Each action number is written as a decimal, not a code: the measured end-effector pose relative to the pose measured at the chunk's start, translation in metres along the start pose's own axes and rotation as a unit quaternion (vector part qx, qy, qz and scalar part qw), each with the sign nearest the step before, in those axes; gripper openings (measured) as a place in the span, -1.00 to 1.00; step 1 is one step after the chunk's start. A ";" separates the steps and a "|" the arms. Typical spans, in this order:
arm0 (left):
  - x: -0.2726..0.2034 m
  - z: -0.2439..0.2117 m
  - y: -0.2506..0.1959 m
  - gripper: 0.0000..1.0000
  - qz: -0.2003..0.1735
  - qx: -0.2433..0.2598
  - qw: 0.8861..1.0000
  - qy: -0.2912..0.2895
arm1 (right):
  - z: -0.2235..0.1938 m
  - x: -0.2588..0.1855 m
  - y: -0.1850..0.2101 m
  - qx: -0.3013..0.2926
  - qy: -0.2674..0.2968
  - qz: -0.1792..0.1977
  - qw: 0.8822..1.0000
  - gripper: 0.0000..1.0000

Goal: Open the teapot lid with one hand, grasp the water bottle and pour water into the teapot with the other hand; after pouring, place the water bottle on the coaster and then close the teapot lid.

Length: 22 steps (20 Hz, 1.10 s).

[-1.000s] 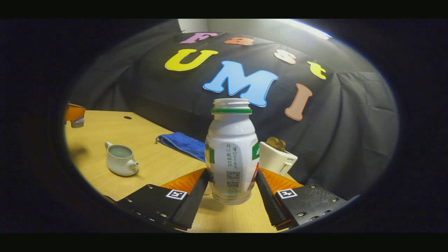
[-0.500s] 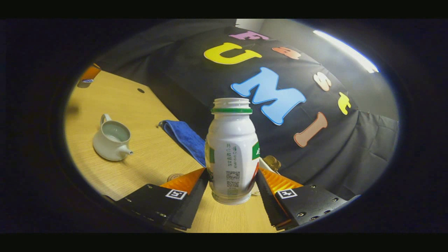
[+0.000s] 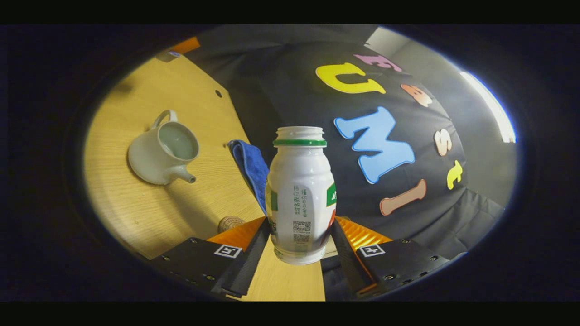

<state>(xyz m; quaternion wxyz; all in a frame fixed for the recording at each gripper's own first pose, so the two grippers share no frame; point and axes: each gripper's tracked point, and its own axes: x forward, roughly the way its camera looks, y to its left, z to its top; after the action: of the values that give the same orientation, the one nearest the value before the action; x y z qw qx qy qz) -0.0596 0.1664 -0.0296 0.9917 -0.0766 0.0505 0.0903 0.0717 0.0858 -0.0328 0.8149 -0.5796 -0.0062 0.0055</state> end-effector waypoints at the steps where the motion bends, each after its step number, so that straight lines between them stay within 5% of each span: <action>1: -0.001 0.000 0.001 -0.70 0.001 -0.001 1.000 0.000 | 0.000 0.000 0.003 -0.016 -0.001 -0.001 1.000 0.57; 22: 0.003 -0.008 0.002 -0.70 0.002 -0.003 1.000 0.009 | 0.029 0.010 -0.002 -0.231 -0.057 -0.020 0.971 0.57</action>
<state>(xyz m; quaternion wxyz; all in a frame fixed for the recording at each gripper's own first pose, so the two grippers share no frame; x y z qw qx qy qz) -0.0580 0.1678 -0.0378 0.9908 -0.0801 0.0593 0.0913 0.0817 0.1124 -0.0218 0.6571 -0.7507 -0.0649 0.0209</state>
